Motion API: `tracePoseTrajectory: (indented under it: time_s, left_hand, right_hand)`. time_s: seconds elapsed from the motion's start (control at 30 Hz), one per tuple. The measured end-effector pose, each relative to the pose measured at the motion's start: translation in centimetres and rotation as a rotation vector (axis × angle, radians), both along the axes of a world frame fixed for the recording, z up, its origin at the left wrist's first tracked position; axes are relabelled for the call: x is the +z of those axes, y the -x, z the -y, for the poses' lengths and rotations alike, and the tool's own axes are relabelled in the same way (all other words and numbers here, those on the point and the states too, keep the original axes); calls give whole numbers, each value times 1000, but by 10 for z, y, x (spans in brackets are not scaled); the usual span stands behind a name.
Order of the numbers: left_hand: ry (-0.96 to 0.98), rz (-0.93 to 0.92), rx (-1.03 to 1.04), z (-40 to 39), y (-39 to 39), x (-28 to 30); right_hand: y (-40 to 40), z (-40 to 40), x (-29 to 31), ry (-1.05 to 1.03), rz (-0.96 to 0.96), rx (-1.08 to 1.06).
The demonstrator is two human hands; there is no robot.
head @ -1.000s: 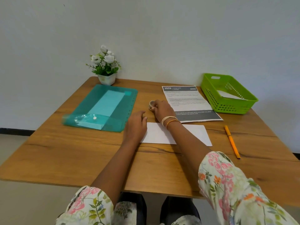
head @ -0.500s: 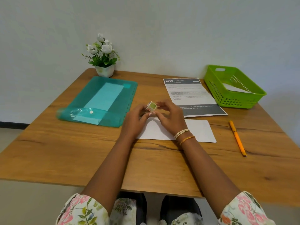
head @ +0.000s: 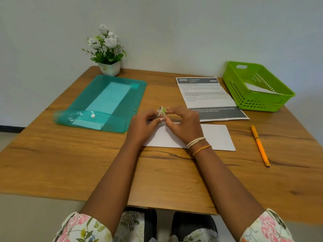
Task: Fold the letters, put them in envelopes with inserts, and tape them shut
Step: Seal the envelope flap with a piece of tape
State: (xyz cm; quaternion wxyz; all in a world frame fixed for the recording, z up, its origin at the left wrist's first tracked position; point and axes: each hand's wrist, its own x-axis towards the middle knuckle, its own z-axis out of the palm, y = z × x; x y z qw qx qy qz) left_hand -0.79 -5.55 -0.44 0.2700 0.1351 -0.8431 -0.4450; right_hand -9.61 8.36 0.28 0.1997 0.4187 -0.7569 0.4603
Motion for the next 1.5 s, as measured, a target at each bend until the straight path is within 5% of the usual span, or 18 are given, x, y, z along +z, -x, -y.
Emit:
tracePoseTrajectory:
  time_s: [0.53,0.83,1.0,1.5]
  left_hand:
    - [-43,25,52,-1,-2,3]
    - [87,13,62,3,5,-3]
    - [72,3,54,5,4,-5]
    - [234,51,182,-1,6,-4]
  right_hand:
    - [-9,5,0,73,280,-16]
    - [-11,1,5,107,155,8]
    - [-14,-3,11,199,442,15]
    - [1,-7,9,257,768,96]
